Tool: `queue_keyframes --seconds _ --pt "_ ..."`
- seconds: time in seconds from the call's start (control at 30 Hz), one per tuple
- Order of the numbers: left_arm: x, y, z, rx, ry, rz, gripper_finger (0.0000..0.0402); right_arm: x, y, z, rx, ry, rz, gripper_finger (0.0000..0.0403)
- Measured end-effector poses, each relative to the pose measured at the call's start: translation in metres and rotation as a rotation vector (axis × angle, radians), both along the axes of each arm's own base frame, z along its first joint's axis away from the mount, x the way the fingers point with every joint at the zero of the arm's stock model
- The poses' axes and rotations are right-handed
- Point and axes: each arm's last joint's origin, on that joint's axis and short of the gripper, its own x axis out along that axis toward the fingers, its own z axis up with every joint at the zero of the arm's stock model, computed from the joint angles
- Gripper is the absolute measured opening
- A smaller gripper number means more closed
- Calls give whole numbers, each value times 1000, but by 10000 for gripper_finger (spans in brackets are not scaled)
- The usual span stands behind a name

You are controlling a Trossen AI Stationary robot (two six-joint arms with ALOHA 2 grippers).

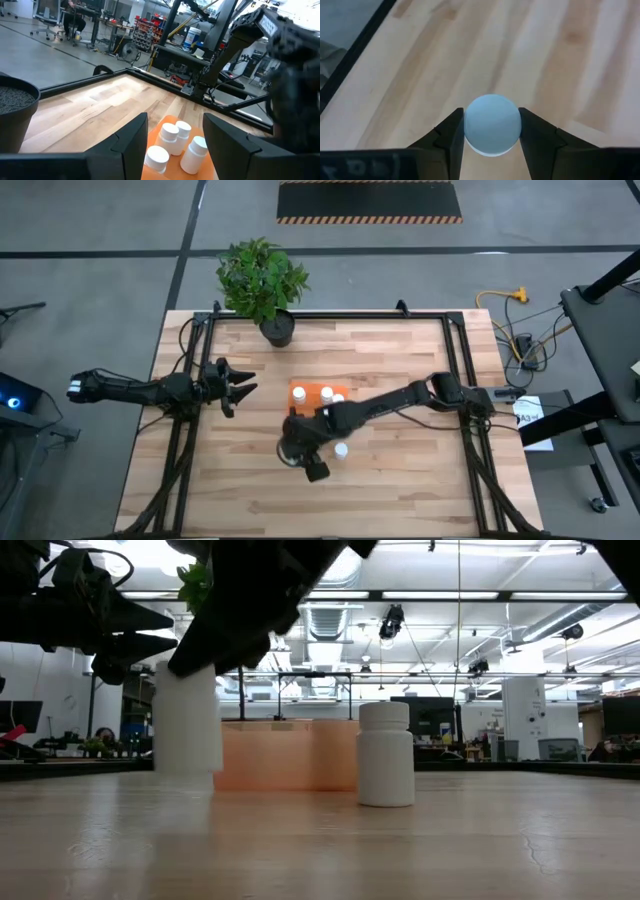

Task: Pick and place pill bottles into a basket
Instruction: Put the white pill bottle into the orange container

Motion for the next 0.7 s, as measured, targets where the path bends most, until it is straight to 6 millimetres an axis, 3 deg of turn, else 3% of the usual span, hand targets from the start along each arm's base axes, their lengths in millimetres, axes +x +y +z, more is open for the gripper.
queue_keyframes --seconds 0.23,0.43,0.7 --pt "0 0 0 0 0 0 173 11 -35 45 13 -25 -88 142" --pt "0 0 0 0 0 0 173 16 -64 63 48 -59 -196 142" --pt "0 0 0 0 2 0 173 -2 -90 83 -2 -48 -273 142"
